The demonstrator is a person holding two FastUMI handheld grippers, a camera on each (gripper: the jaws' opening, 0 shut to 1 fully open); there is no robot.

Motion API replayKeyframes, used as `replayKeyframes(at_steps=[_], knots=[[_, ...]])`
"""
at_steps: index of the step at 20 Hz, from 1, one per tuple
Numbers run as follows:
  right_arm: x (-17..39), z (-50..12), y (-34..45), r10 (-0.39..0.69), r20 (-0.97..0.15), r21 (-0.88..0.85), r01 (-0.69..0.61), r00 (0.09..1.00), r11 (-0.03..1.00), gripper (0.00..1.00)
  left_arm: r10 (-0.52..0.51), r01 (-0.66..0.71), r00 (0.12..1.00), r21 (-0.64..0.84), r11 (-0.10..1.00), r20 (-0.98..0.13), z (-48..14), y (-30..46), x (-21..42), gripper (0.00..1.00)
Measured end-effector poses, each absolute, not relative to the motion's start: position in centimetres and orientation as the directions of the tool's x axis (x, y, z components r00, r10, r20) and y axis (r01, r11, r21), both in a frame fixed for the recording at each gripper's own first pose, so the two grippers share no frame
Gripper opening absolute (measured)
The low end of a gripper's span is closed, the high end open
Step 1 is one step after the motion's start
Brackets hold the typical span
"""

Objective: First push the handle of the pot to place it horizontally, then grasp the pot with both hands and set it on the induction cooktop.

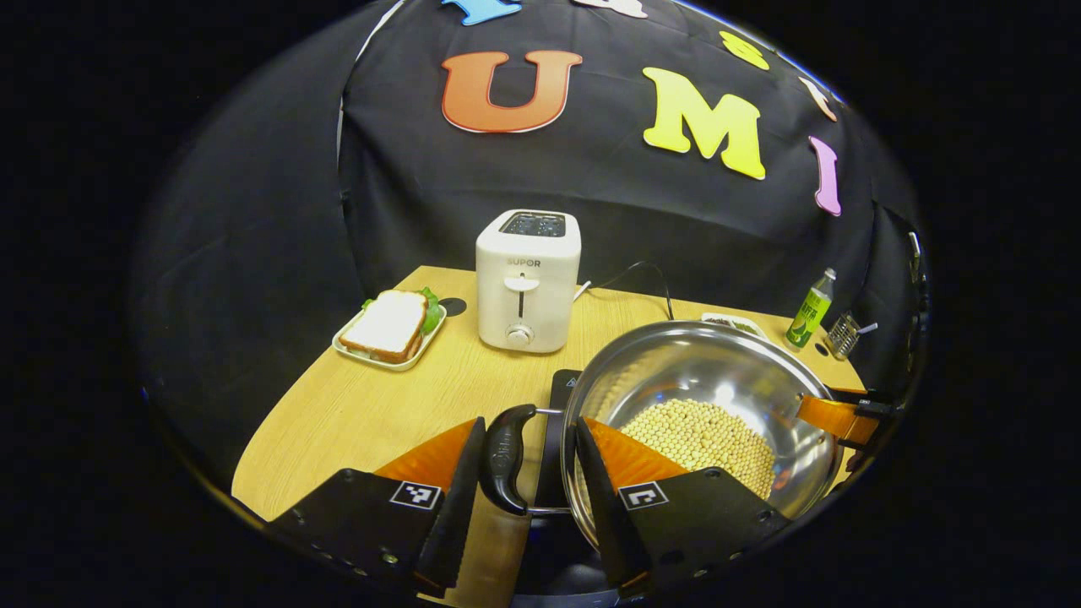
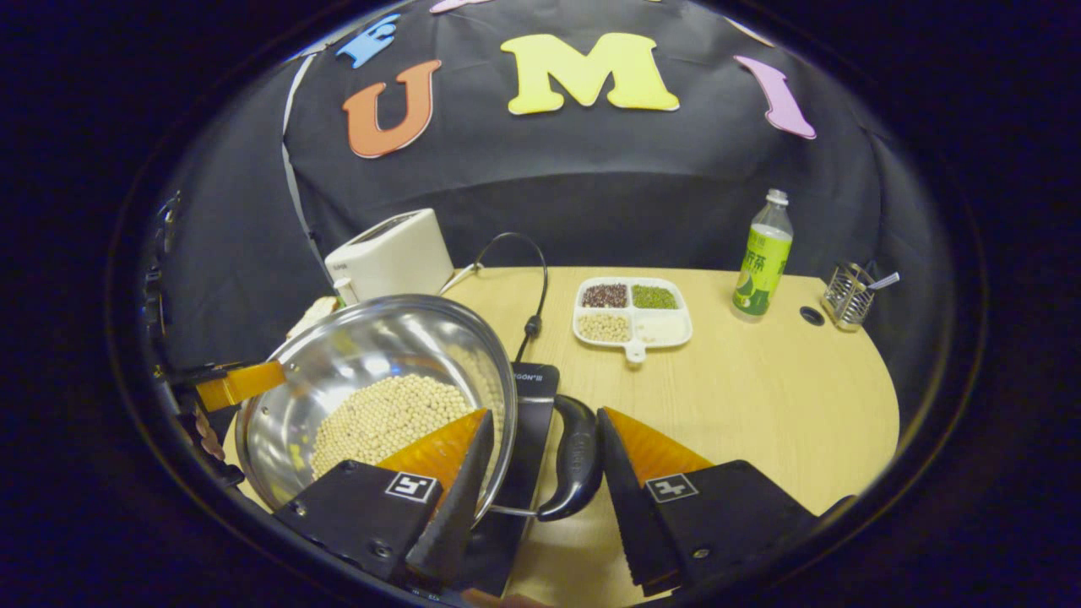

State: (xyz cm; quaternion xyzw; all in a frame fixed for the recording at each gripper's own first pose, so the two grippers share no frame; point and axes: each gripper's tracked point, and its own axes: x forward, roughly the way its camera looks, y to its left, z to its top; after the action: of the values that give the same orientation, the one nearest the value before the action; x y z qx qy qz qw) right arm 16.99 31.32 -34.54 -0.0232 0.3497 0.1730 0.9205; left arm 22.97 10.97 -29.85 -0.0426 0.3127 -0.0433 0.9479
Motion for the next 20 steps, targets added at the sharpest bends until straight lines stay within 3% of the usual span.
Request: replayKeyframes(at_steps=[2,3,4,6,8,9,20], knots=[[17.2,-33.1,31.4,0.325,-0.597,0.091,-0.34,0.733,0.936,0.77,-0.107,0.033,0.815,-0.139,0.99,-0.569,-29.4,11.2,23.3,0.62],[16.9,-32.6,31.3,0.335,-0.582,0.102,-0.342,0.741,0.934,0.81,-0.096,0.019,0.818,-0.139,0.99,-0.567,-29.4,11.5,23.1,0.74],[16.4,-32.1,31.5,0.356,-0.569,0.121,-0.353,0.741,0.928,0.86,-0.074,0.003,0.83,-0.129,0.992,-0.553,-28.8,11.9,22.7,0.78],[15.0,-30.7,31.8,0.4,-0.539,0.143,-0.387,0.741,0.911,0.87,-0.03,-0.014,0.868,-0.083,0.996,-0.496,-26.8,12.6,22.1,0.81],[13.9,-29.4,30.7,0.391,-0.509,0.121,-0.386,0.767,0.914,0.97,-0.005,-0.027,0.883,-0.062,0.998,-0.469,-24.9,12.1,20.6,0.87],[13.2,-28.8,30.3,0.384,-0.492,0.112,-0.38,0.781,0.918,0.97,0.01,-0.036,0.891,-0.05,0.998,-0.454,-24.0,12.0,19.8,0.9],[2.9,-19.3,22.2,0.373,-0.34,0.05,-0.38,0.863,0.924,0.96,-0.038,0.018,0.96,-0.075,0.997,-0.278,-14.4,5.0,8.6,0.96]])
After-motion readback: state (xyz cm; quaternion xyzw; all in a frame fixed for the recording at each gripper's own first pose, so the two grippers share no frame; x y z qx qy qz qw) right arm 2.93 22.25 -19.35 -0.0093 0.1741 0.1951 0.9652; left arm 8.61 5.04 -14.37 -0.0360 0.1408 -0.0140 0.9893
